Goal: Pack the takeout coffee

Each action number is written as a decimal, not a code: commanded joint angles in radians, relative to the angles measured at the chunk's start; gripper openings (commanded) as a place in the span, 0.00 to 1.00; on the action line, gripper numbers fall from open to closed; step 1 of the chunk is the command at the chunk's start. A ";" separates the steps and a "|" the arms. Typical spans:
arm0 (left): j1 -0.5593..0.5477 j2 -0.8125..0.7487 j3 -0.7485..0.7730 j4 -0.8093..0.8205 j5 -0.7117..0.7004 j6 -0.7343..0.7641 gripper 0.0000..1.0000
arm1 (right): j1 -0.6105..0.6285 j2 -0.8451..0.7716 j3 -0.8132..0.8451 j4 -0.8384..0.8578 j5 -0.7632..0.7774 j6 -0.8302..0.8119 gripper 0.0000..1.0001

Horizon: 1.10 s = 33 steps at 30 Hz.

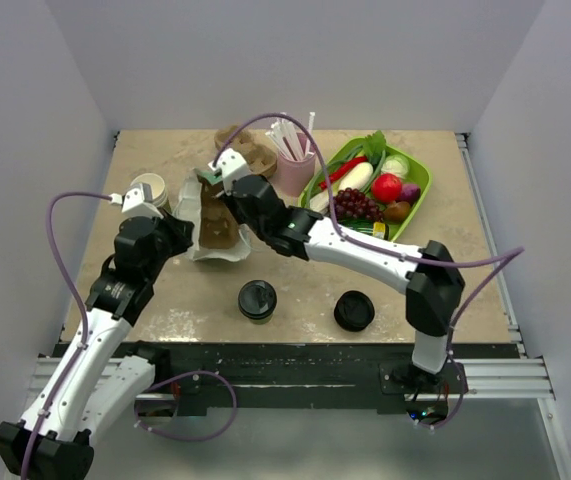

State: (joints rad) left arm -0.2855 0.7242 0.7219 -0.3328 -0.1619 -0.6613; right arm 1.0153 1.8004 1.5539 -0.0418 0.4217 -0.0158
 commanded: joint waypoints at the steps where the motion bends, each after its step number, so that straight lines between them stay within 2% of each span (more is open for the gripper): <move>1: 0.003 0.020 0.097 -0.066 -0.031 -0.004 0.00 | 0.003 0.085 0.263 -0.173 0.210 0.046 0.00; 2: 0.003 0.009 0.108 -0.078 -0.045 -0.017 0.00 | -0.009 0.105 0.311 -0.273 0.306 0.062 0.02; 3: 0.003 0.001 0.116 -0.101 -0.066 -0.021 0.00 | -0.015 0.129 0.439 -0.349 0.357 0.092 0.02; 5: 0.003 -0.022 0.131 -0.129 -0.114 -0.026 0.00 | -0.029 0.198 0.541 -0.479 0.466 0.158 0.01; 6: 0.003 -0.028 0.134 -0.158 -0.129 -0.038 0.00 | -0.030 0.206 0.579 -0.541 0.591 0.171 0.00; 10: 0.003 -0.025 0.157 -0.209 -0.189 -0.063 0.00 | -0.032 0.159 0.538 -0.506 0.643 0.155 0.00; 11: 0.003 -0.013 0.165 -0.218 -0.191 -0.067 0.00 | -0.032 0.142 0.538 -0.507 0.628 0.149 0.04; 15: 0.003 0.006 0.168 -0.201 -0.163 -0.063 0.00 | -0.030 0.129 0.537 -0.517 0.530 0.111 0.03; 16: 0.003 0.009 0.163 -0.181 -0.099 -0.057 0.00 | -0.030 0.119 0.519 -0.504 0.361 0.091 0.04; 18: 0.003 0.018 0.137 -0.090 0.034 -0.038 0.00 | -0.020 0.079 0.441 -0.426 0.235 0.051 0.06; 23: -0.006 0.043 0.114 0.021 0.193 -0.006 0.00 | 0.026 0.077 0.387 -0.382 -0.085 -0.042 0.07; 25: -0.021 0.034 0.111 0.020 0.173 0.002 0.00 | 0.026 0.076 0.374 -0.362 -0.100 -0.061 0.07; 28: -0.027 0.020 0.108 -0.012 0.135 0.009 0.02 | 0.026 0.047 0.302 -0.229 -0.019 -0.122 0.07; 29: -0.027 0.017 0.111 -0.040 0.122 0.008 0.25 | 0.026 0.040 0.279 -0.171 0.012 -0.133 0.07; 30: -0.029 0.015 0.122 -0.057 0.095 0.006 0.39 | 0.026 0.036 0.276 -0.156 0.047 -0.160 0.07; 32: -0.027 0.011 0.160 -0.130 0.058 0.008 0.58 | 0.025 0.025 0.273 -0.142 0.060 -0.193 0.07; 33: -0.029 0.009 0.175 -0.156 0.015 0.008 0.63 | 0.025 0.022 0.278 -0.148 0.068 -0.228 0.07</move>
State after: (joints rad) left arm -0.3099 0.7502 0.8341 -0.4152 -0.0639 -0.6701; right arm 1.0416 1.9060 1.8259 -0.3237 0.4526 -0.1230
